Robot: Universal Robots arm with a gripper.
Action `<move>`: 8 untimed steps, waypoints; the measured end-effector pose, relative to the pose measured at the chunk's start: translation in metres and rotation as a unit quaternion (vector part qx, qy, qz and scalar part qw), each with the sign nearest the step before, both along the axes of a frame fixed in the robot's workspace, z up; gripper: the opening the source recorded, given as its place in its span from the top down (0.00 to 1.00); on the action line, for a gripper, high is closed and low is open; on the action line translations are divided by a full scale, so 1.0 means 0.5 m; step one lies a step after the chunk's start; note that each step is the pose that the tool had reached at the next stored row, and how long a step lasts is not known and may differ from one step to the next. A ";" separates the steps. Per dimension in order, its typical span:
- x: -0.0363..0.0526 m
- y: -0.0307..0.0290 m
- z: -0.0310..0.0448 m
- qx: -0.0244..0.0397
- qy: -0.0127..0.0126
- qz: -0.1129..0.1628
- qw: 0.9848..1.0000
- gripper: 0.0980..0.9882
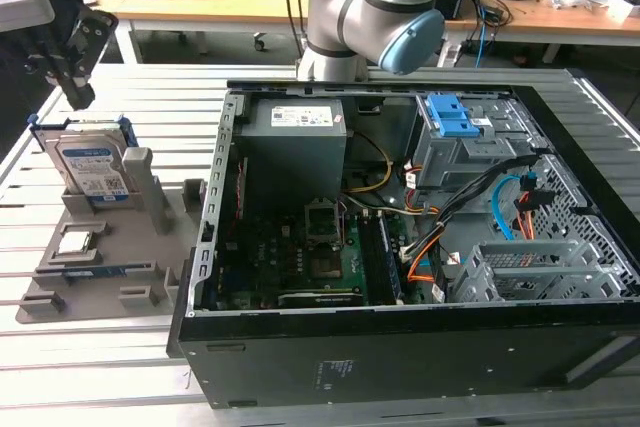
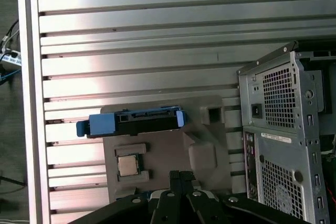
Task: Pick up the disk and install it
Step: 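Reach for the disk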
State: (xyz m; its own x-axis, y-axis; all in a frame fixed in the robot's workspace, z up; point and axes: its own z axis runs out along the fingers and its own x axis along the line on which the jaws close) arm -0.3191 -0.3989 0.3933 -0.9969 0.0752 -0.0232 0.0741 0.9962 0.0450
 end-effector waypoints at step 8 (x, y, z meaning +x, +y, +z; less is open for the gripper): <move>-0.021 0.000 0.000 0.000 0.000 0.000 1.000 0.99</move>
State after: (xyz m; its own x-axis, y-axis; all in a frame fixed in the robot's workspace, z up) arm -0.3295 -0.3988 0.3933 -0.9969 0.0753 -0.0233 0.0742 0.9962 0.0451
